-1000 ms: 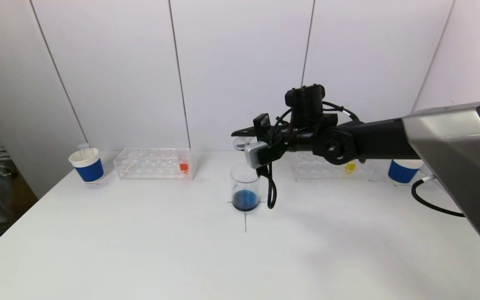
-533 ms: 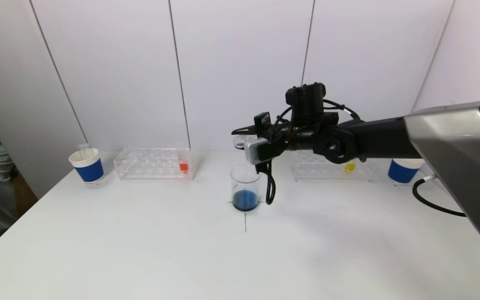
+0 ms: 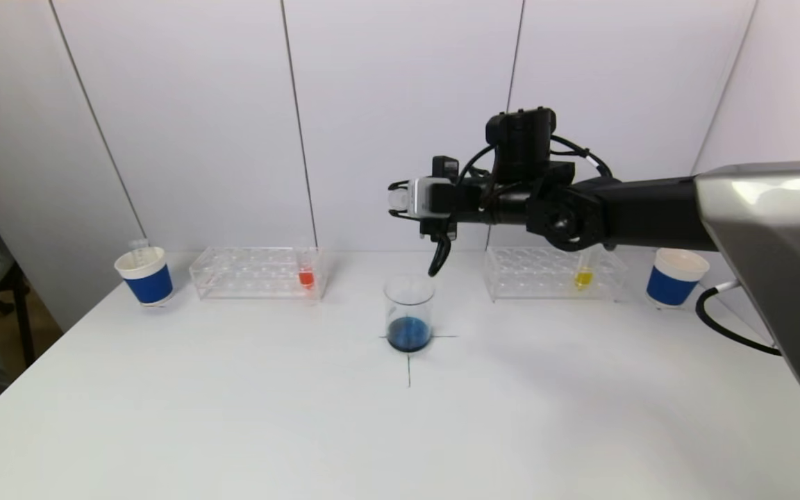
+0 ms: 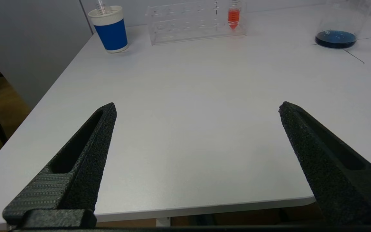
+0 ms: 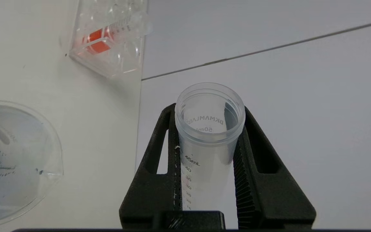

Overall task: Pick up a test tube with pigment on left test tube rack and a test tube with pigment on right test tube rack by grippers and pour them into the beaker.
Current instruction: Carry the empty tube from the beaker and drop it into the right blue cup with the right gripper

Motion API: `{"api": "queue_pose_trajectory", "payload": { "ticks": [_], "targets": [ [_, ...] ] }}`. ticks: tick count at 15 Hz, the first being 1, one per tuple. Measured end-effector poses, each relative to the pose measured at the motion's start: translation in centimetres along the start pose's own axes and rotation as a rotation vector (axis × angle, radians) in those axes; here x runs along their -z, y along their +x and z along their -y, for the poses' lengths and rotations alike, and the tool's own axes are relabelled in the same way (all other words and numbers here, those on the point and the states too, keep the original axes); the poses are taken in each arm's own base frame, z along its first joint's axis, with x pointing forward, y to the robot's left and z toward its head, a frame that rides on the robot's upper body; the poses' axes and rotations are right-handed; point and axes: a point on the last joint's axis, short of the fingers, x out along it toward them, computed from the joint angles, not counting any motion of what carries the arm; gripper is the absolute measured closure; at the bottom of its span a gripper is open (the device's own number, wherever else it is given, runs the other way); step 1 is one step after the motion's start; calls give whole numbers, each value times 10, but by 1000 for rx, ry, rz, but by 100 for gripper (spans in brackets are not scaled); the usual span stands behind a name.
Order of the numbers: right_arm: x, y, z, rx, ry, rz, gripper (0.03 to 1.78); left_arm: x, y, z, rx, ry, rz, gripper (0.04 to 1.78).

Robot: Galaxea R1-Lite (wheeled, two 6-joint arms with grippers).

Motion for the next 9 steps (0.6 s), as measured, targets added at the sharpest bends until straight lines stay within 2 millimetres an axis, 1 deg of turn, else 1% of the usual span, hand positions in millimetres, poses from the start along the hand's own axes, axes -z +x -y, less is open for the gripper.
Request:
{"api": "queue_pose_trajectory", "payload": {
  "ticks": [3,5,9],
  "targets": [
    [-1,-7,22,80,125,-17,130,0,0,0,0,1,0,6],
    [-1,-11,30,135,228,-51,130,0,0,0,0,0,0,6],
    [-8,-19,55,416,422,-85,130,0,0,0,0,0,0,6]
  ]
}}
